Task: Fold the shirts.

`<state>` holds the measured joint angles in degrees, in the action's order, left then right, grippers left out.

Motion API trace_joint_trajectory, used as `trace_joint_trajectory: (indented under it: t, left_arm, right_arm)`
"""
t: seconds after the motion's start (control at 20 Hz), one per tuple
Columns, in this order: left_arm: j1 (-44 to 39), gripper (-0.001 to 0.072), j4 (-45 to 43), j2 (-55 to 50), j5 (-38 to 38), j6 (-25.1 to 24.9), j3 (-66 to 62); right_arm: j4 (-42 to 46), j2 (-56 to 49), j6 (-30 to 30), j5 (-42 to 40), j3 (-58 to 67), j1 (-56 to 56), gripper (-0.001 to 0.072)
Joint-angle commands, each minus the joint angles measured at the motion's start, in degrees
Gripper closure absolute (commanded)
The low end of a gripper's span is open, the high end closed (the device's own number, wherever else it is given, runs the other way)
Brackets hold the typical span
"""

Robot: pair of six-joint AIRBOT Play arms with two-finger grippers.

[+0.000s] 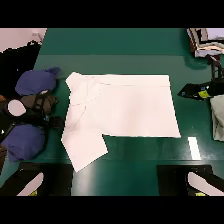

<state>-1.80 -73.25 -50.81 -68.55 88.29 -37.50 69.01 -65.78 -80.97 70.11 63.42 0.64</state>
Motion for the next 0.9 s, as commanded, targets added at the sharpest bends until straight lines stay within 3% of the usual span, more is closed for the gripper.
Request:
trace_joint_trajectory:
  t: [0.0, 0.85]
  left_arm:
    - [0.0, 0.0284, 1.7, 2.2, 0.5, -0.2, 4.9]
    - [0.0, 0.0284, 0.2, 0.5, 6.6, -1.7, 7.5]
  right_arm:
    - [-0.1, 3.0, 0.0, -2.0, -4.2, 0.1, 0.0269]
    - [-0.5, 3.1, 0.0, -2.1, -4.1, 0.1, 0.0269]
